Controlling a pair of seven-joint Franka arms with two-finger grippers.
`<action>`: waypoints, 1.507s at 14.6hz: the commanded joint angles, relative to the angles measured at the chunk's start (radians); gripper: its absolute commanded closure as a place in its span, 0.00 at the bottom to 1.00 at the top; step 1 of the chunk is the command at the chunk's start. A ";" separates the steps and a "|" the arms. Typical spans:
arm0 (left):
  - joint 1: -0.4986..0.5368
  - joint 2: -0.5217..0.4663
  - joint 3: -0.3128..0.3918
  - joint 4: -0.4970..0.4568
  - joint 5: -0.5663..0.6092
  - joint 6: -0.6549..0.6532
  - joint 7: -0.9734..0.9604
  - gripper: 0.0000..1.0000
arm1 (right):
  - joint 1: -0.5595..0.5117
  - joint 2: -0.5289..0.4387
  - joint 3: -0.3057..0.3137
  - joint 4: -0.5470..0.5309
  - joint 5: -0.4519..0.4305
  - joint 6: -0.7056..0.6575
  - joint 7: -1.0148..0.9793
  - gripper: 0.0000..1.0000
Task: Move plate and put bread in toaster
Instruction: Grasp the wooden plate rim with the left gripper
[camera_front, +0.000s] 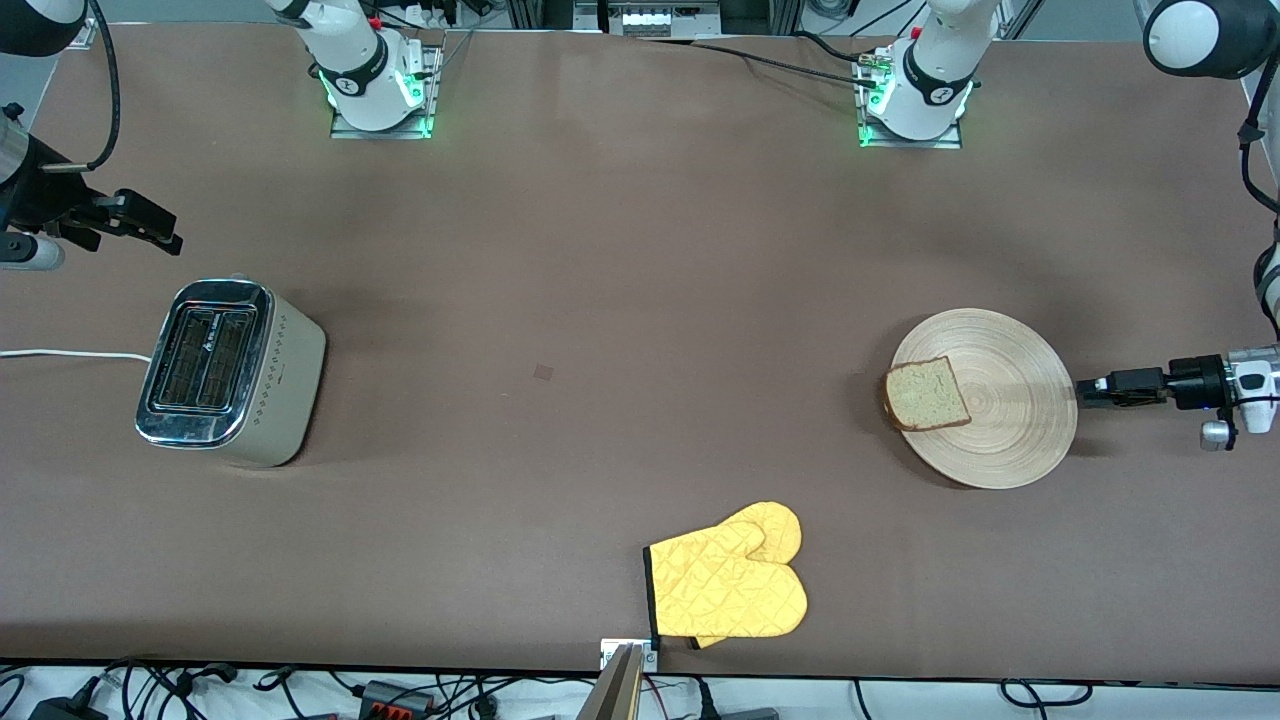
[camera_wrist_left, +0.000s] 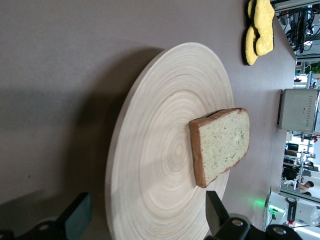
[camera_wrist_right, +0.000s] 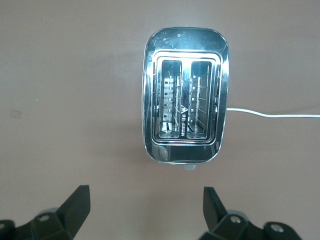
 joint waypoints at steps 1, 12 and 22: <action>0.019 0.034 -0.014 0.025 -0.023 -0.012 0.022 0.00 | -0.004 -0.015 0.006 -0.015 -0.006 0.004 -0.013 0.00; 0.008 0.069 -0.017 -0.005 -0.038 -0.018 0.180 0.62 | -0.006 -0.015 0.006 -0.015 -0.006 0.006 -0.013 0.00; 0.006 0.068 -0.029 0.004 -0.041 -0.039 0.099 0.99 | -0.007 -0.014 0.006 -0.015 -0.006 0.007 -0.015 0.00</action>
